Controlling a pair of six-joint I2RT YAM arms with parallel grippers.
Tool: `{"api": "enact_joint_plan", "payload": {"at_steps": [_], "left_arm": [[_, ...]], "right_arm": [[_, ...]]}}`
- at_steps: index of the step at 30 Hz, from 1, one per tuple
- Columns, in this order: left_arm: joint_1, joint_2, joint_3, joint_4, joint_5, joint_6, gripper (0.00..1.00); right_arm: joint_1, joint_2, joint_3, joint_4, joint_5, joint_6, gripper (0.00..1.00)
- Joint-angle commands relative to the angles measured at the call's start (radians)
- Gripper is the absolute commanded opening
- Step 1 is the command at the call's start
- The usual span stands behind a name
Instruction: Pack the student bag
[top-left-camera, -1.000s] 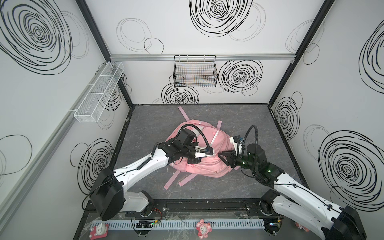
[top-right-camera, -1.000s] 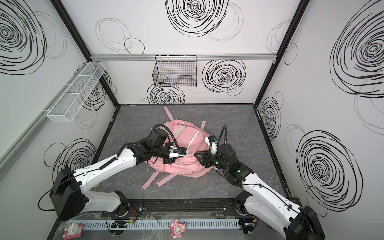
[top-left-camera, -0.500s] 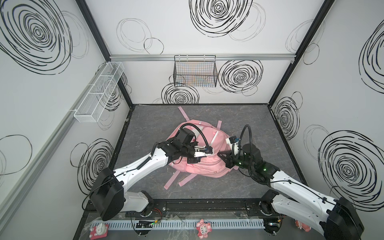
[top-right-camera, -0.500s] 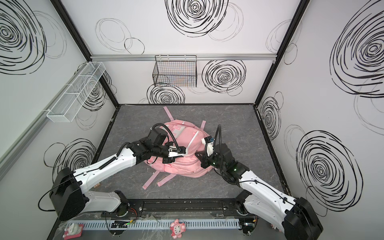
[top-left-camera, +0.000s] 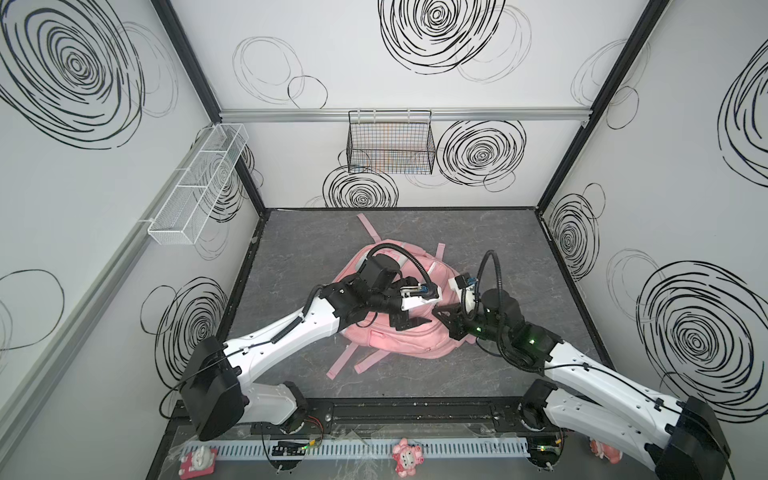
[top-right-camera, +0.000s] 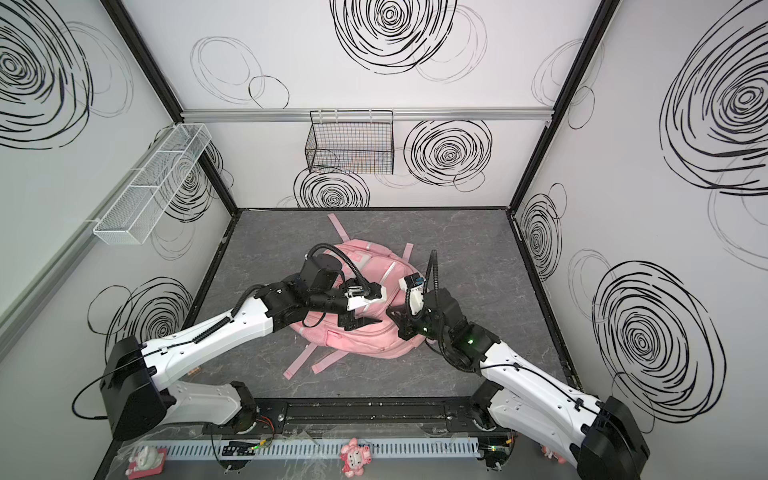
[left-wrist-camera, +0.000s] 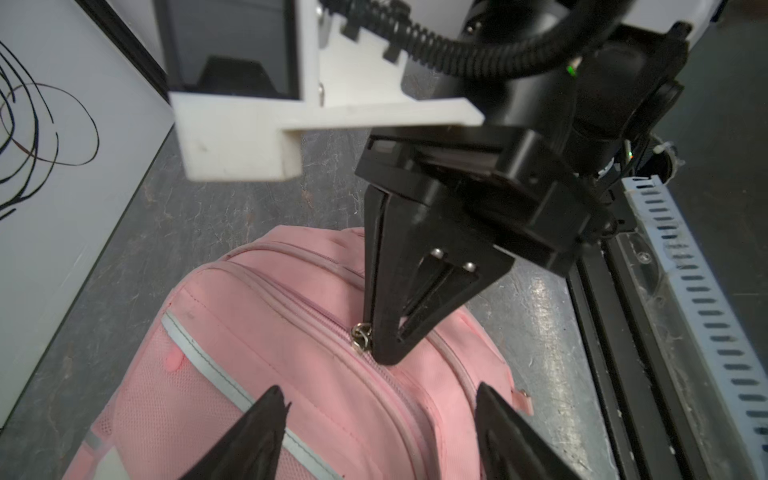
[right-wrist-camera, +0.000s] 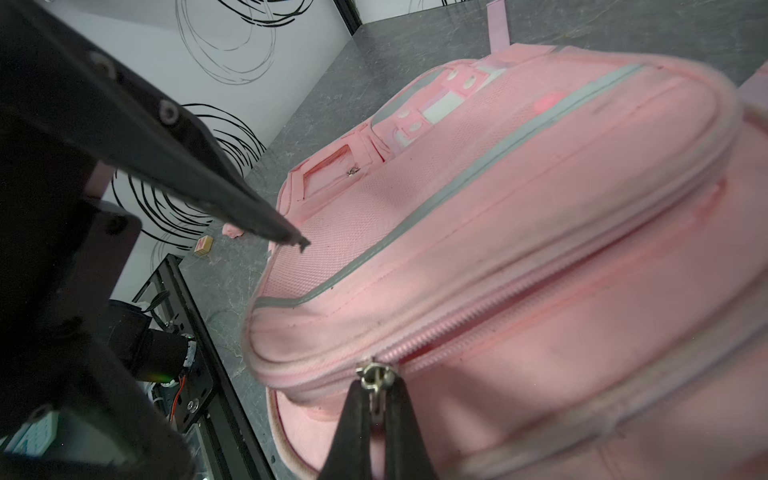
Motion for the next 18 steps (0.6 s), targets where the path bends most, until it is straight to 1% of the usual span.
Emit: {"api": "enact_joint_plan", "payload": {"at_steps": [1,5,9,10,13,14,15,18], "left_arm": [[-0.008,0.030,0.003,0.019,-0.026,-0.059,0.70],[-0.007,0.066,0.026,-0.013,-0.035,-0.062,0.62],[-0.010,0.094,0.035,-0.034,-0.034,-0.068,0.63],[-0.012,0.098,0.037,-0.043,-0.030,-0.065,0.61],[-0.011,0.107,0.047,-0.071,-0.028,-0.046,0.35],[-0.011,0.108,0.051,-0.078,-0.032,-0.045,0.21],[-0.012,0.107,0.053,-0.080,-0.035,-0.045,0.14],[-0.010,0.088,0.049,-0.084,-0.044,-0.046,0.05]], "right_arm": [[0.025,-0.037,0.055,0.057,0.010,0.028,0.00],[0.034,-0.051,0.054,0.073,0.010,0.042,0.00],[0.035,-0.063,0.063,0.071,0.019,0.047,0.00],[0.034,-0.066,0.065,0.071,0.019,0.047,0.00],[0.034,-0.076,0.068,0.060,0.034,0.048,0.00],[0.034,-0.081,0.069,0.052,0.044,0.046,0.00],[0.032,-0.083,0.071,0.041,0.056,0.041,0.00],[0.011,-0.090,0.091,-0.031,0.145,0.005,0.00]]}}
